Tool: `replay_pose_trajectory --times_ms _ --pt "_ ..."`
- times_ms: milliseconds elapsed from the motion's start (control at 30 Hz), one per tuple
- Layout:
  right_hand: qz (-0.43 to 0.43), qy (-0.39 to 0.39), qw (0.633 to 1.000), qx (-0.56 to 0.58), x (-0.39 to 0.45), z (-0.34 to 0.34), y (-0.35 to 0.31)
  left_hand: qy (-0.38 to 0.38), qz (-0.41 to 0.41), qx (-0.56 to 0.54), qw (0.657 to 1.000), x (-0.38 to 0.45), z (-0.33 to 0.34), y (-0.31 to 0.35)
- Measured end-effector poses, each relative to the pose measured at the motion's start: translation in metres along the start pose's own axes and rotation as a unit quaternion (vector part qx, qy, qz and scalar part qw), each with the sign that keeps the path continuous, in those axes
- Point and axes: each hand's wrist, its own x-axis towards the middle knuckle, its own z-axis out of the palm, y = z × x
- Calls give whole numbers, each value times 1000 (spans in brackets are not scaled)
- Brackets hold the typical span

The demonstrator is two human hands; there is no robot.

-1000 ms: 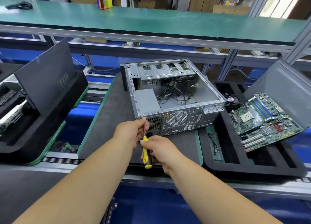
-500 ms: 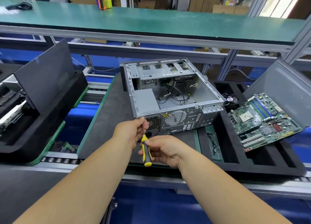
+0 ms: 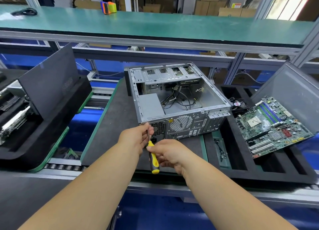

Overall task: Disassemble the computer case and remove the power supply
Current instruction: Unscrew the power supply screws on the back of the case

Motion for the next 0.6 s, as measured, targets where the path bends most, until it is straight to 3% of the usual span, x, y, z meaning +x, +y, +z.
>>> replay_pose_trajectory --times_ms 267,600 --pt "23 -122 990 70 -1 -10 3 -11 0 -23 1000 1 -1 -2" --pt "-4 -64 995 70 4 -8 4 -28 5 7 1000 -2 -8 -5"
